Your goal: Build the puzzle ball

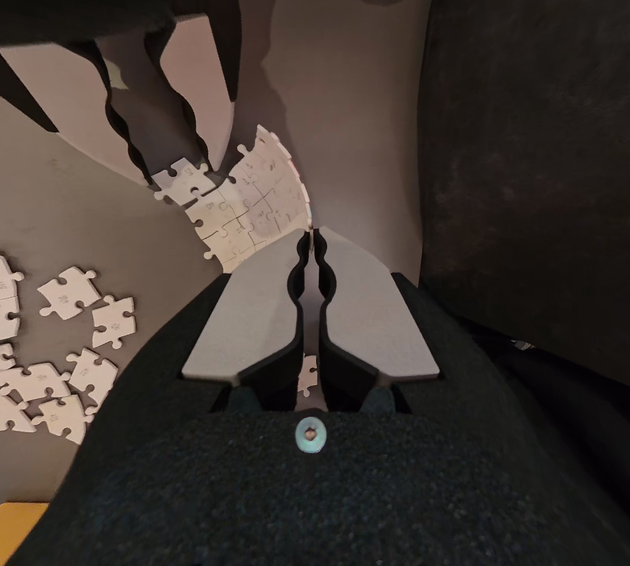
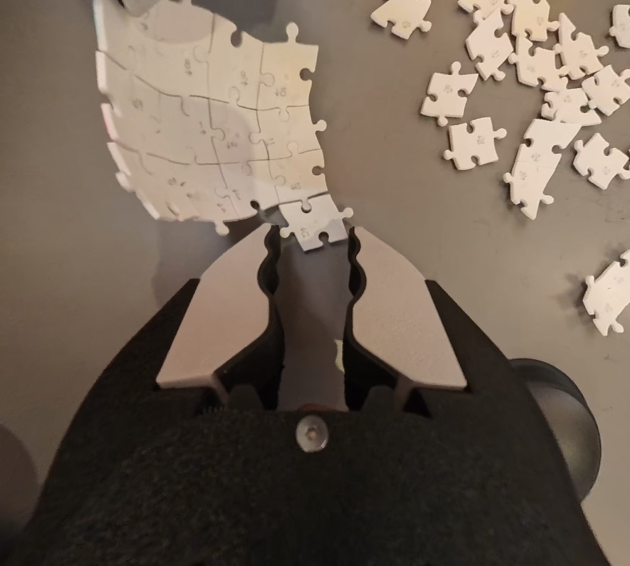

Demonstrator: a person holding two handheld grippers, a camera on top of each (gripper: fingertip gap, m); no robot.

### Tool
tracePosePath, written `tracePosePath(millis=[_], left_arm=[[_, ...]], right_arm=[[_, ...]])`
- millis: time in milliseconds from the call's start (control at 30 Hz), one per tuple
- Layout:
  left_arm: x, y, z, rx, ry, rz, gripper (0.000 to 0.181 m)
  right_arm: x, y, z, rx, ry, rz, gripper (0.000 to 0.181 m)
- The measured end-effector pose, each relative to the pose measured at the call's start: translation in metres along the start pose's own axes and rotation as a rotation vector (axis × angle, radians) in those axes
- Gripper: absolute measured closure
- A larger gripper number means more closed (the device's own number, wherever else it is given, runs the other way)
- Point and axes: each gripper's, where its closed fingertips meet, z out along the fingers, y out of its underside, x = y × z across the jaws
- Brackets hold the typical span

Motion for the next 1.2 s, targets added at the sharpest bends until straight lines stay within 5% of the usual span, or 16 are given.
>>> tracePosePath(millis=[667, 867, 1200], left_arm=[[0.000, -0.001, 0.001, -0.006, 0.003, 0.002, 0.179], [0.000, -0.001, 0.001, -0.009, 0.005, 0.001, 0.179], [-0.001, -0.003, -0.001, -0.013, 0.004, 0.004, 0.179]], right_arm=[[-0.001, -0.009, -0.003, 0.103, 0.009, -0.004, 0.139], [-0.001, -0.022, -0.007, 0.241, -0.025, 0.044, 0.179], [0.005, -0.014, 0.009, 0.137, 0.061, -0.028, 0.181]])
